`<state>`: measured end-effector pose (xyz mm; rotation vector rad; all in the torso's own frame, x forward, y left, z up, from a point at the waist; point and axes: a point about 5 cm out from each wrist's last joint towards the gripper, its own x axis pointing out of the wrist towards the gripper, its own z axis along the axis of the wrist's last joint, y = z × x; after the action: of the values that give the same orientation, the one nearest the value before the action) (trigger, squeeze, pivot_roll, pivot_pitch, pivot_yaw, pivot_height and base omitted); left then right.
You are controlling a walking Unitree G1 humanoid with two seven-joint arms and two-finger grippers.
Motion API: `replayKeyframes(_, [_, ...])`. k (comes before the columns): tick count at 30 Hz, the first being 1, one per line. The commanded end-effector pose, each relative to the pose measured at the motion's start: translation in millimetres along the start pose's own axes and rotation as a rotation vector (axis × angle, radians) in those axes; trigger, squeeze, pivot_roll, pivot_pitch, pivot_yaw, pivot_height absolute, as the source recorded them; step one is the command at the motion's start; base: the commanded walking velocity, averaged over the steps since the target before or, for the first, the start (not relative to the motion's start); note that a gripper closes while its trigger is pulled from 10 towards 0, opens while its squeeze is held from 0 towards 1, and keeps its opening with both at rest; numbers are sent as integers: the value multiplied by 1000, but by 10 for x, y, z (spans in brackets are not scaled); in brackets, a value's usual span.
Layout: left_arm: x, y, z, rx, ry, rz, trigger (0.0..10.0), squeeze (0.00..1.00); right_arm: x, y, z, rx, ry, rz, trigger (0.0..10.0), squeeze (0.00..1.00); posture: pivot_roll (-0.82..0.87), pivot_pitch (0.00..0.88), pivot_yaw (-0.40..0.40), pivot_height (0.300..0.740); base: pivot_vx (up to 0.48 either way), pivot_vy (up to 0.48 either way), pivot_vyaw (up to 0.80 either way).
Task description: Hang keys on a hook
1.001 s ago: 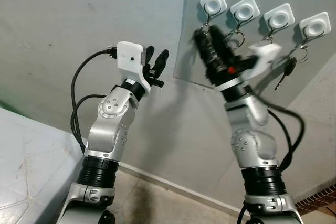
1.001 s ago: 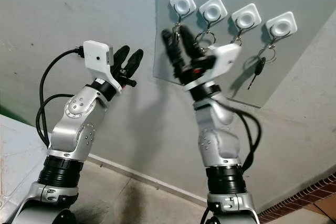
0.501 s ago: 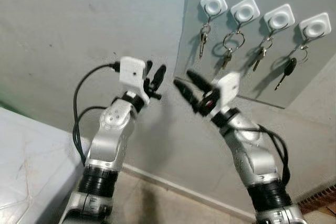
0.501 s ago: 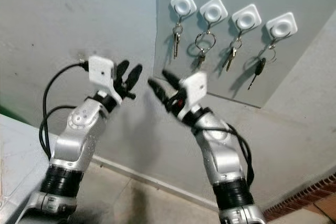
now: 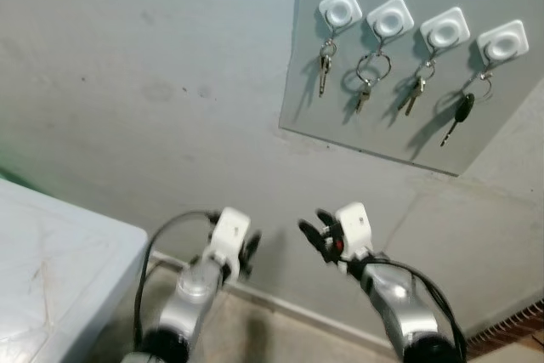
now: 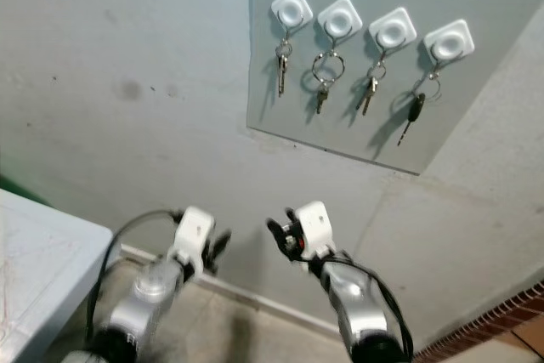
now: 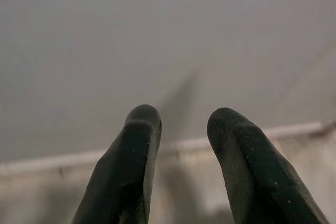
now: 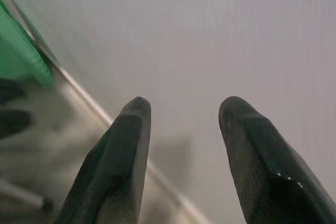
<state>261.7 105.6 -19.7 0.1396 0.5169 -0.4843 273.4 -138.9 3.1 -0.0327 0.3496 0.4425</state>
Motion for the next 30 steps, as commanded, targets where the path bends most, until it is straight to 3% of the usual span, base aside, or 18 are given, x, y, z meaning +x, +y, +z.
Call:
replayKeyframes(1, [-3,-38,-68,0,27,-17,10000,0,-51,-43,-126,6,42,-66,10000,0,106,0,-15,740,0,0,0])
replayKeyframes(4, [-77,-81,-332,-9,128,-15,10000,0,-212,-95,-440,11,166,-171,10000,0,100,0,-6,740,0,0,0])
replayKeyframes(7, [-130,-110,-495,-37,197,2,10000,0,-384,-105,-719,59,285,-221,10000,0,96,0,0,740,0,0,0])
replayKeyframes(8, [-130,-110,-495,-37,197,2,10000,0,-384,-105,-719,59,285,-221,10000,0,96,0,0,740,0,0,0])
replayKeyframes(12, [-235,-124,-727,-95,293,29,10000,0,-617,-68,-1032,150,414,-276,10000,0,97,0,3,740,0,0,0])
replayKeyframes(16, [-383,-113,-965,-167,383,68,10000,0,-846,40,-1314,174,565,-307,10000,0,78,0,11,740,0,0,0])
replayKeyframes(22, [-454,-86,-1053,-186,407,89,10000,0,-1036,115,-1492,235,640,-349,10000,0,81,0,10,740,0,0,0])
replayKeyframes(28, [-427,-87,-1022,-169,400,107,10000,0,-1003,183,-1487,218,633,-307,10000,0,85,0,4,740,0,0,0])
replayKeyframes(30, [-400,-80,-983,-128,389,113,10000,0,-979,202,-1476,200,631,-287,10000,0,85,0,2,740,0,0,0])
